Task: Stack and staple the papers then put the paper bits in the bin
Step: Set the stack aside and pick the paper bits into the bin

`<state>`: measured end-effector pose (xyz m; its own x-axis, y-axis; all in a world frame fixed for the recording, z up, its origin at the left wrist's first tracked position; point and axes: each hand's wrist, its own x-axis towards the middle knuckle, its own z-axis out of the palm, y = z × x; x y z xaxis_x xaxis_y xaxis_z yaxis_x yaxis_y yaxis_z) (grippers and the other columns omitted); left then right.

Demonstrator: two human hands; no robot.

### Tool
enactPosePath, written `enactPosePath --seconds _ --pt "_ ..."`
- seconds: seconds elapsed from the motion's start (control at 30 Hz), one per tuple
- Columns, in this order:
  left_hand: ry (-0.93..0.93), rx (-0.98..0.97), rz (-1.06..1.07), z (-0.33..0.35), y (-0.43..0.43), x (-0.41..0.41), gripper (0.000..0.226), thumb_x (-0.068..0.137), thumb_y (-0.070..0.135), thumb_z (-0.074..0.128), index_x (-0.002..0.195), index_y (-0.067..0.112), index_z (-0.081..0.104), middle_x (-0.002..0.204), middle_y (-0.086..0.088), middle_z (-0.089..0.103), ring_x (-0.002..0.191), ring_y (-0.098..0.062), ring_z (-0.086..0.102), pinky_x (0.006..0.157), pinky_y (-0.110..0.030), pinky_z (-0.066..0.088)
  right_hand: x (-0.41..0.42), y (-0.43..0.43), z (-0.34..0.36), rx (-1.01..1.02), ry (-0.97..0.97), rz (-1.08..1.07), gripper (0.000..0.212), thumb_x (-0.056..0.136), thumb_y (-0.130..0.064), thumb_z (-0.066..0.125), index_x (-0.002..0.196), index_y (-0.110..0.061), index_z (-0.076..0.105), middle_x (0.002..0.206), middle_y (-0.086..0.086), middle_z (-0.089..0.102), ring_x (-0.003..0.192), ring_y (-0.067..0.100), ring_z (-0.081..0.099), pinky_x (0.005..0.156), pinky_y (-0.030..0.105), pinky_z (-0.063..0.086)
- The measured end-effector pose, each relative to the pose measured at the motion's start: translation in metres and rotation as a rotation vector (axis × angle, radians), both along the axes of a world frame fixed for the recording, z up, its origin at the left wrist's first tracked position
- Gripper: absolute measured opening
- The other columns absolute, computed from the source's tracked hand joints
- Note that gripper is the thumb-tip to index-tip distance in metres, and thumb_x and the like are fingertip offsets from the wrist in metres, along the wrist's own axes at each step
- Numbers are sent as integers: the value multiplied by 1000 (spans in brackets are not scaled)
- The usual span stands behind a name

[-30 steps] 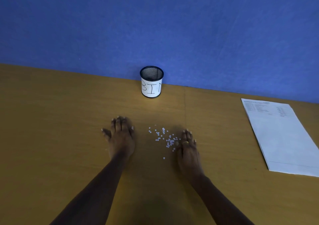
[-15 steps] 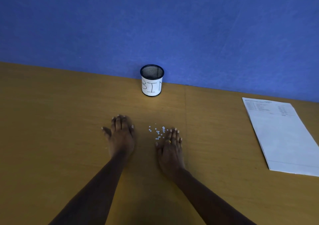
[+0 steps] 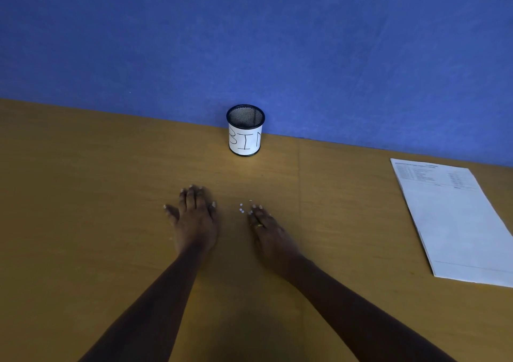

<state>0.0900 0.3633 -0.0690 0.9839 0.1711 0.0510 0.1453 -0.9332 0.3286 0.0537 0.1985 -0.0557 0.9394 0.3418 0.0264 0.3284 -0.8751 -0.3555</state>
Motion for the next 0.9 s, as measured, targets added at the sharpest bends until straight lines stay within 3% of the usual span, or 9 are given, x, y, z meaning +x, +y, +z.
enactPosePath --seconds 0.1,0.23,0.3,0.43,0.53,0.6,0.73,0.8,0.9 --pt "8 2 0 0 1 0 52 98 32 32 145 9 28 153 -9 25 144 -25 14 112 -57 5 -1 -7 4 -101 -90 132 44 61 -17 49 95 -3 73 101 11 73 93 20 71 82 23 53" --pt "13 7 4 0 1 0 53 98 33 30 146 10 25 154 -7 23 145 -23 12 113 -56 4 -3 -14 2 -167 -107 190 42 70 -15 41 94 -5 75 98 7 73 89 17 71 80 19 53" --pt "11 -3 6 1 0 -1 53 98 32 31 145 9 26 154 -8 24 145 -23 13 113 -56 4 -2 -16 0 -196 -139 218 35 67 -14 51 90 -5 75 94 6 74 84 16 72 75 19 55" --pt "11 6 2 3 0 -2 53 98 33 30 145 10 26 154 -7 23 145 -23 12 113 -55 4 2 -18 0 -187 -132 200 29 74 -16 49 79 -7 75 84 3 73 73 14 70 62 17 55" --pt "12 9 -4 3 0 -2 52 98 33 29 145 10 25 155 -7 22 145 -23 11 114 -55 3 4 -17 3 -152 -146 208 14 63 -14 65 72 -7 74 77 2 71 68 15 68 53 16 54" --pt "13 8 -4 3 0 -1 52 98 33 29 145 10 25 155 -7 22 145 -23 11 114 -55 4 5 -18 7 -160 -155 211 11 63 -15 62 65 -12 73 71 0 69 66 13 67 51 15 52" --pt "18 0 3 3 -1 -1 53 98 33 30 145 10 26 154 -7 23 145 -23 11 114 -55 3 9 -16 11 -103 -122 177 32 71 -16 40 62 -10 71 69 3 67 67 19 66 54 18 52" --pt "16 -6 6 3 0 -1 52 98 32 31 145 10 27 154 -7 24 145 -23 12 114 -55 3 9 -14 16 -45 -12 132 38 77 -13 37 81 2 72 90 16 68 90 31 63 73 29 54" --pt "19 -6 4 4 -1 -1 52 98 32 31 145 10 26 154 -7 24 145 -23 11 113 -56 3 15 -14 20 -26 89 14 38 89 -7 33 107 2 65 116 17 60 113 27 52 95 30 41"
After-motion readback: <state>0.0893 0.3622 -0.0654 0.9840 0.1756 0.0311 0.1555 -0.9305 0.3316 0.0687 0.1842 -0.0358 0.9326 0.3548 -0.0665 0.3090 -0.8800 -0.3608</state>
